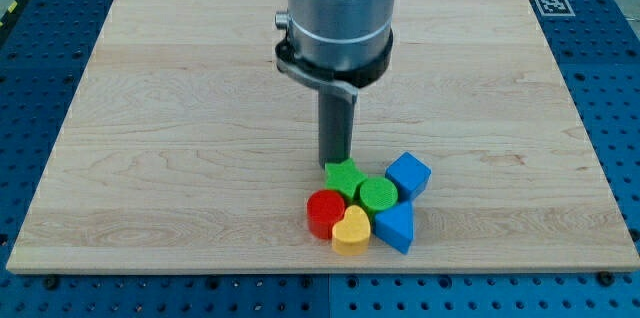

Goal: Push red star and yellow hexagon towards top

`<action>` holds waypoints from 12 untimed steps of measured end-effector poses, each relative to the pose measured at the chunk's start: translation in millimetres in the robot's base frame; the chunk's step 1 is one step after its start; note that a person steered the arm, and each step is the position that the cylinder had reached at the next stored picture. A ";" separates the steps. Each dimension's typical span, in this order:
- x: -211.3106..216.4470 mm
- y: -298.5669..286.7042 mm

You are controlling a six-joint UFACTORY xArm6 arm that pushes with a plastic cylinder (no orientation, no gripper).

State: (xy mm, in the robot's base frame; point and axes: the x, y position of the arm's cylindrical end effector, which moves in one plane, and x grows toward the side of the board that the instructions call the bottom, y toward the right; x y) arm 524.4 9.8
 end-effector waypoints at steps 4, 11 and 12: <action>-197.9 -71.9; -264.1 -5.1; -246.9 -16.6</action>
State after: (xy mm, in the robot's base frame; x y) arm 277.5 -6.8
